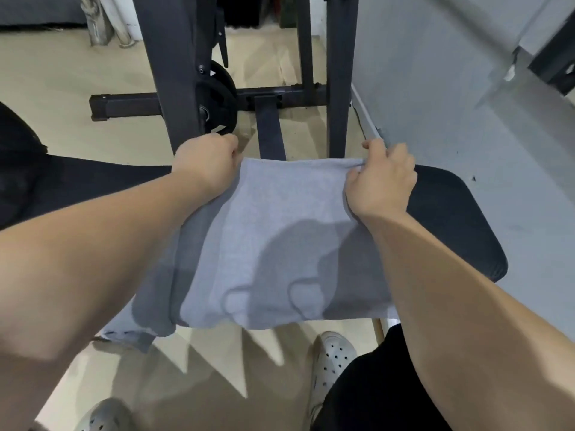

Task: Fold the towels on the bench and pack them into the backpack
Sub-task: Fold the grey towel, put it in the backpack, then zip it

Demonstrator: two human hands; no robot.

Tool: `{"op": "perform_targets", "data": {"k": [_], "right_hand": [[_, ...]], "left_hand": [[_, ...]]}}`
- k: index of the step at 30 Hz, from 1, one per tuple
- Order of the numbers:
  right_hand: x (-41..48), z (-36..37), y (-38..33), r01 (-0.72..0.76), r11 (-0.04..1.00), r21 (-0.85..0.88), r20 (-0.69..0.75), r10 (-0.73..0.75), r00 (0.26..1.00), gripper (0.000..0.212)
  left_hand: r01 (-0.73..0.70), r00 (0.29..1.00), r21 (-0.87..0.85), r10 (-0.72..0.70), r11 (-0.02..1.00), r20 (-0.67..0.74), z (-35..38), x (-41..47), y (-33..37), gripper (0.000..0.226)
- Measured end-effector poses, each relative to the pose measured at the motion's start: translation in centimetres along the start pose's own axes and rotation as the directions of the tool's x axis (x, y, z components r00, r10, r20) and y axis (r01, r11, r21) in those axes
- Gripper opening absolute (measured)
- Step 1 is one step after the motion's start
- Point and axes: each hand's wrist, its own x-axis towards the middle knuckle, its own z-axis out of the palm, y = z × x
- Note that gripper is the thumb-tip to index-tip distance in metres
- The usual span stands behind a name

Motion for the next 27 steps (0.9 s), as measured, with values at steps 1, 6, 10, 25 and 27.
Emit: {"op": "perform_targets", "data": {"k": [1, 6, 10, 25, 27], "right_hand": [[-0.4, -0.3, -0.4, 0.046, 0.998, -0.047, -0.030, -0.047, 0.998, 0.040], [-2.7, 0.0, -2.8, 0.241, 0.954, -0.180, 0.360, -0.164, 0.918, 0.068], [-3.8, 1.5, -1.7, 0.215, 0.955, -0.205, 0.599, -0.051, 0.799, 0.088], [-2.2, 0.8, 2.7, 0.146, 0.966, -0.213, 0.491, -0.024, 0.871, 0.089], [-1.8, 0.6, 3.7, 0.130, 0.967, -0.217, 0.491, -0.007, 0.871, 0.087]], "left_hand": [[-0.012, 1.000, 0.018, 0.012, 1.000, -0.006, 0.3, 0.4, 0.2, 0.018], [0.002, 0.998, 0.040, -0.005, 0.999, 0.068, 1.8, 0.5, 1.2, 0.023], [0.051, 0.997, 0.097, -0.055, 0.994, 0.045, 0.6, -1.5, 2.3, 0.033], [0.138, 0.918, 0.041, -0.144, 0.990, 0.369, 1.5, -12.3, 5.2, 0.096], [0.098, 0.922, 0.048, -0.108, 0.994, 0.373, 1.6, -11.1, 5.2, 0.097]]}}
